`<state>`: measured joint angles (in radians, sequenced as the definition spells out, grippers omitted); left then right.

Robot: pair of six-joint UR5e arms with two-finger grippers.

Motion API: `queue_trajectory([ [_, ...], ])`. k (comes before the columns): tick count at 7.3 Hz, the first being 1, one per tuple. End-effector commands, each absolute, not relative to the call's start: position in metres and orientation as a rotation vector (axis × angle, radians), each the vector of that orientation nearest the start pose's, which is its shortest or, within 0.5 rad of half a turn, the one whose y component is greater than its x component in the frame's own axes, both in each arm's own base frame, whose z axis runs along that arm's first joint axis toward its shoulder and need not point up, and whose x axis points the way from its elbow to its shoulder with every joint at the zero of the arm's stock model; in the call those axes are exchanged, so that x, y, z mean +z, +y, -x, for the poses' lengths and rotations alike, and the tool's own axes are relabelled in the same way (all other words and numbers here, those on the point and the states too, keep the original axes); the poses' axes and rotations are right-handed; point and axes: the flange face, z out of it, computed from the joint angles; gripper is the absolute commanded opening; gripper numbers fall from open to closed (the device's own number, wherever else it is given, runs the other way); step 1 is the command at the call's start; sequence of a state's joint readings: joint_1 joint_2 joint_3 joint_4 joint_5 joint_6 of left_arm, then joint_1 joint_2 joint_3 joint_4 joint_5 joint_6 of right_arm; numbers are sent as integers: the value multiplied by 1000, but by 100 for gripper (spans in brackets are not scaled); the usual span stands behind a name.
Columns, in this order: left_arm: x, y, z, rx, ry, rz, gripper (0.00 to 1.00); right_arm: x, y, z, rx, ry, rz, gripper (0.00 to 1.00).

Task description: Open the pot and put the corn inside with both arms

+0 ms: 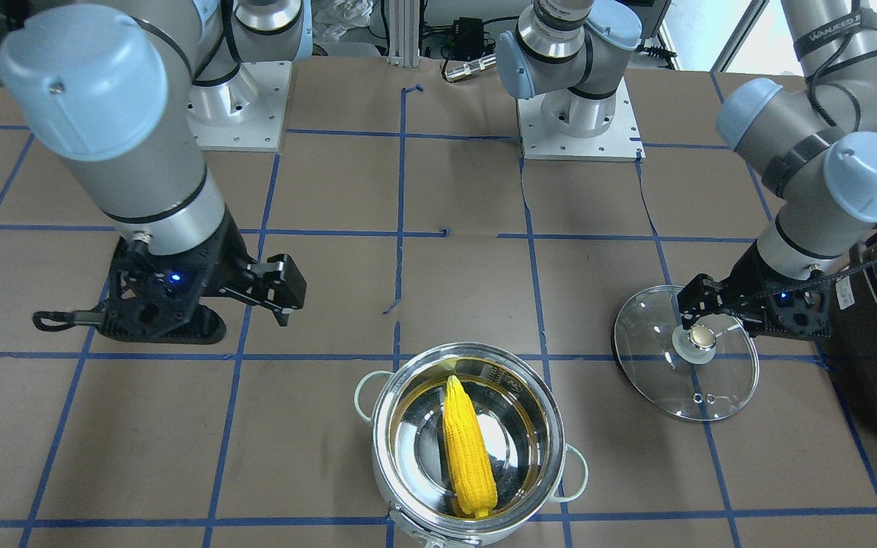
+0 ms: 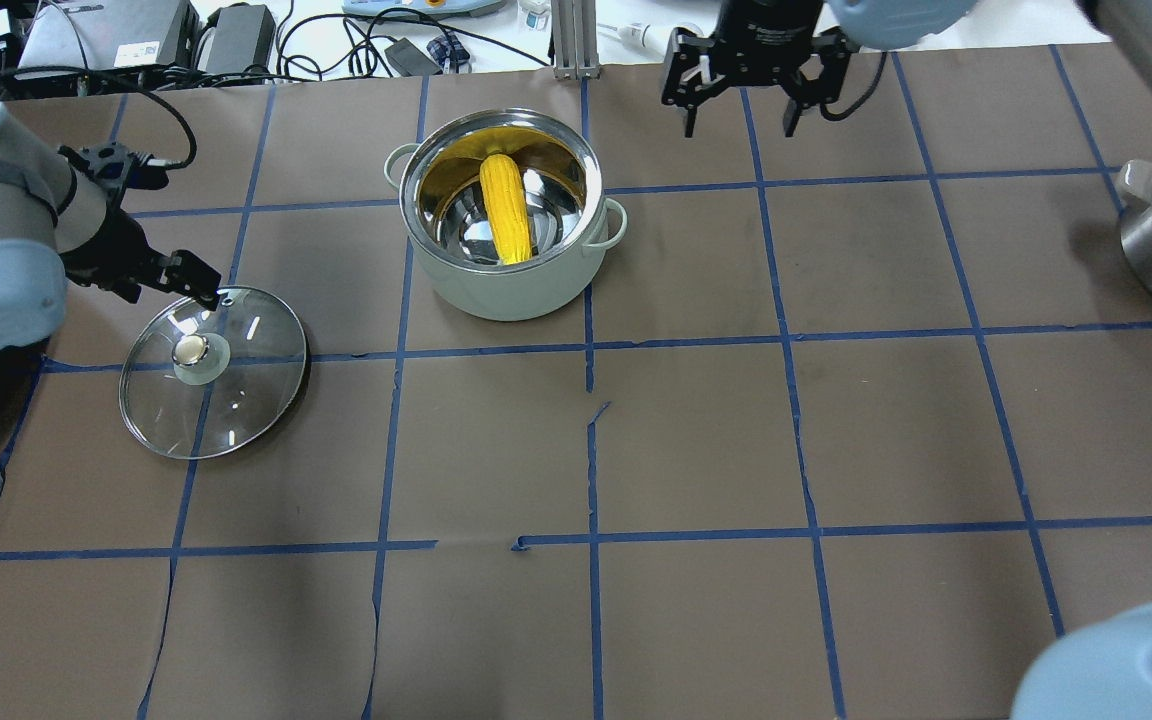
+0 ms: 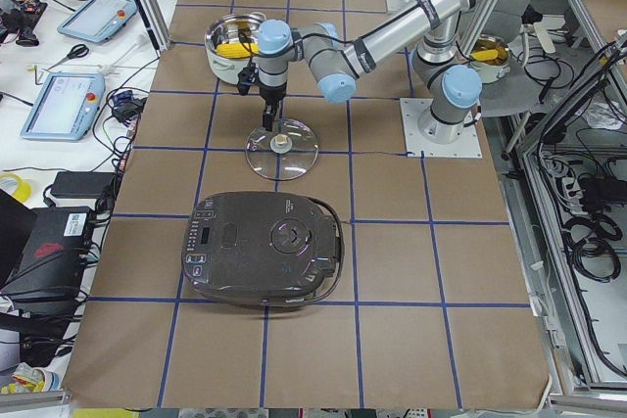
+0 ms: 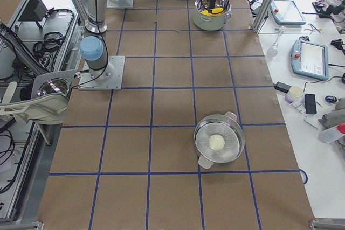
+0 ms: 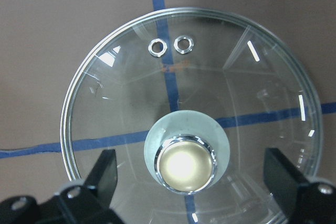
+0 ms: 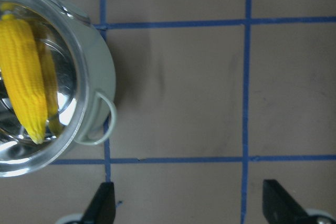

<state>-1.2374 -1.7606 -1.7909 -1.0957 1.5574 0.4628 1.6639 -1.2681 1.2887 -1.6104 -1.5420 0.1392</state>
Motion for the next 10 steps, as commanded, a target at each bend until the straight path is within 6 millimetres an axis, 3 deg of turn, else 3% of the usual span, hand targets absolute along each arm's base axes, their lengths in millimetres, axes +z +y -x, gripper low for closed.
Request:
queue_trajectory([
  [1, 447, -570, 64, -57, 3141, -136, 100, 463, -544, -140, 54, 3156, -89, 100],
  [2, 482, -557, 113, -47, 3147, -107, 100, 458, -523, -121, 95, 3198, -56, 100],
  [3, 499, -531, 163, -58, 3138, -87, 100, 471, -504, -119, 91, 3200, -63, 100],
  [4, 510, -519, 181, -91, 3143, -118, 100, 482, -489, -119, 124, 3197, -65, 100],
  [6, 517, -504, 185, -77, 3139, -132, 100, 502, -481, -123, 92, 3185, -59, 100],
  [10, 517, -490, 180, -65, 3133, -122, 100, 505, -478, -121, 127, 3193, -60, 100],
])
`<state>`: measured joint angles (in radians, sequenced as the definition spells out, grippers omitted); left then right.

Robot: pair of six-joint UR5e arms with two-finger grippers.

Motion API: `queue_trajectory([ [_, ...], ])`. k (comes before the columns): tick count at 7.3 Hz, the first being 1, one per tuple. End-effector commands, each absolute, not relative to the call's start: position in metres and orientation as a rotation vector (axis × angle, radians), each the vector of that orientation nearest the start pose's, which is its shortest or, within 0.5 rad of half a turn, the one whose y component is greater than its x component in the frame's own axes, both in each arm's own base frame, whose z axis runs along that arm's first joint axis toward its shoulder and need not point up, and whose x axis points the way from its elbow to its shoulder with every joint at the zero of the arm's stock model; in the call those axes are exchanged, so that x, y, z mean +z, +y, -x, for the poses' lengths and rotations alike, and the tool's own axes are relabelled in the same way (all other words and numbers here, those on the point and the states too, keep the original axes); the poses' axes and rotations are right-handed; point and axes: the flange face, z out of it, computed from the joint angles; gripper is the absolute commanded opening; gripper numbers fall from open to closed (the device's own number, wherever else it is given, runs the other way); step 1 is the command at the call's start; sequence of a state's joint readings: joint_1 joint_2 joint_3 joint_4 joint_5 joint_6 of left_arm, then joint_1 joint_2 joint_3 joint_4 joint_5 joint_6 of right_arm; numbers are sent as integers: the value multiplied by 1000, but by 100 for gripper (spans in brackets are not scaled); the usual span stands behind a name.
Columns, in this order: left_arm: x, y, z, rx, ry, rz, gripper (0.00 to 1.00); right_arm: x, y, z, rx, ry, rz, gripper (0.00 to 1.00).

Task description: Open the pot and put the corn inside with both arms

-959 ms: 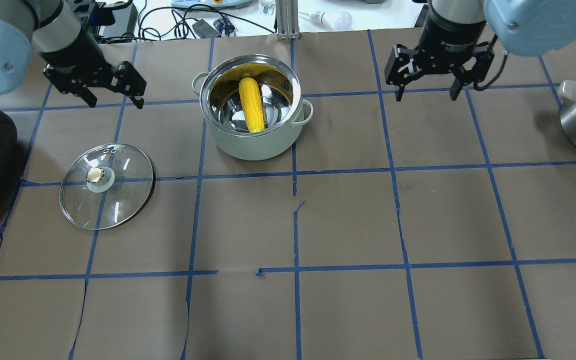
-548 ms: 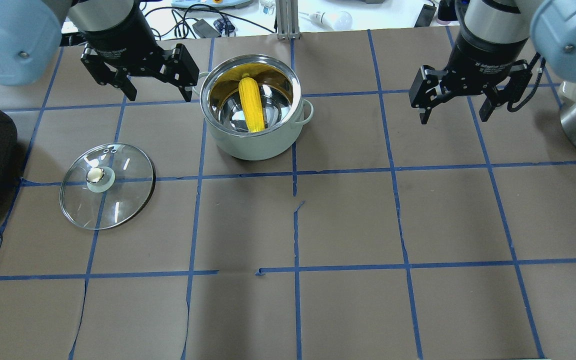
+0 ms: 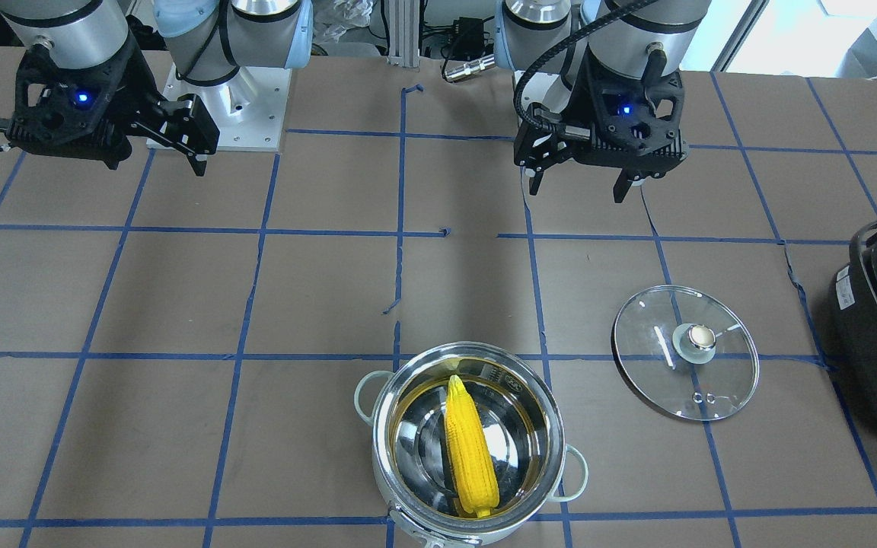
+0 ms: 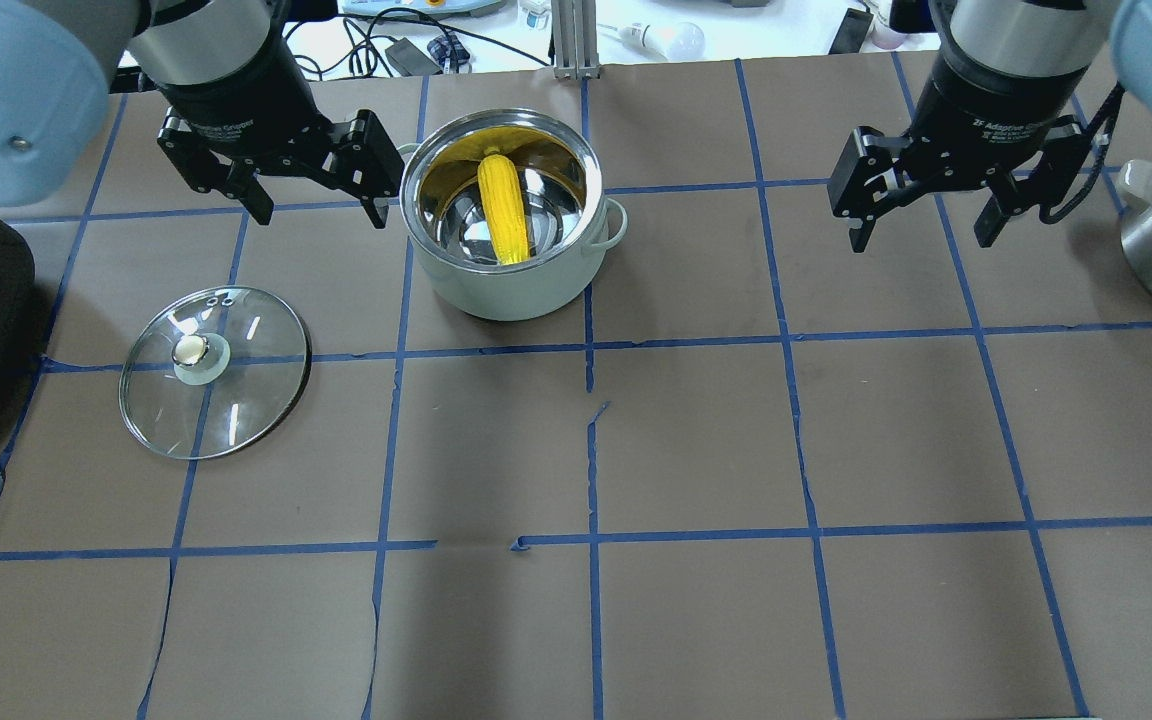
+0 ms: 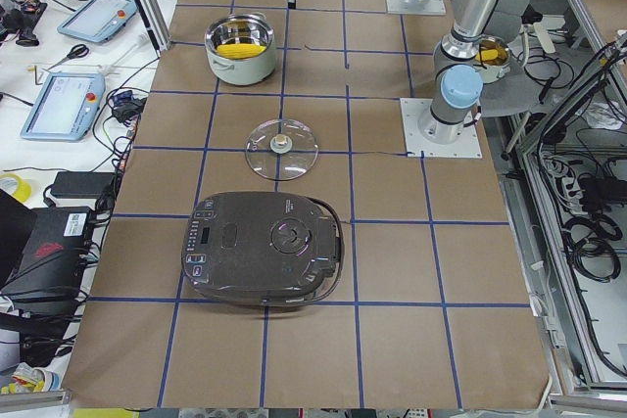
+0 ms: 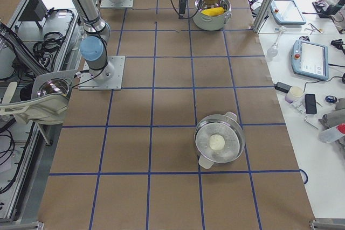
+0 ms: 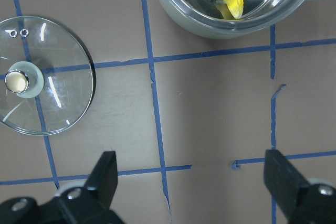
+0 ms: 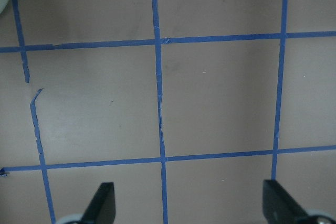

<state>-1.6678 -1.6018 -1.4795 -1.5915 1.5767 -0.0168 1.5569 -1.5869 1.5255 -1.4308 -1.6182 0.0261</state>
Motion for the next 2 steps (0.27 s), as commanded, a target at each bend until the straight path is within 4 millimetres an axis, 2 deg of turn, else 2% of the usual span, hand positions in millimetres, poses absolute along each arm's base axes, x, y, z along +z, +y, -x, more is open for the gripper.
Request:
queue_trajectory([
  [1, 519, -489, 179, -70, 3133, -120, 100, 503, -479, -120, 134, 3198, -62, 100],
  [2, 520, -489, 178, -73, 3132, -117, 100, 504, -479, -121, 125, 3196, -60, 100],
])
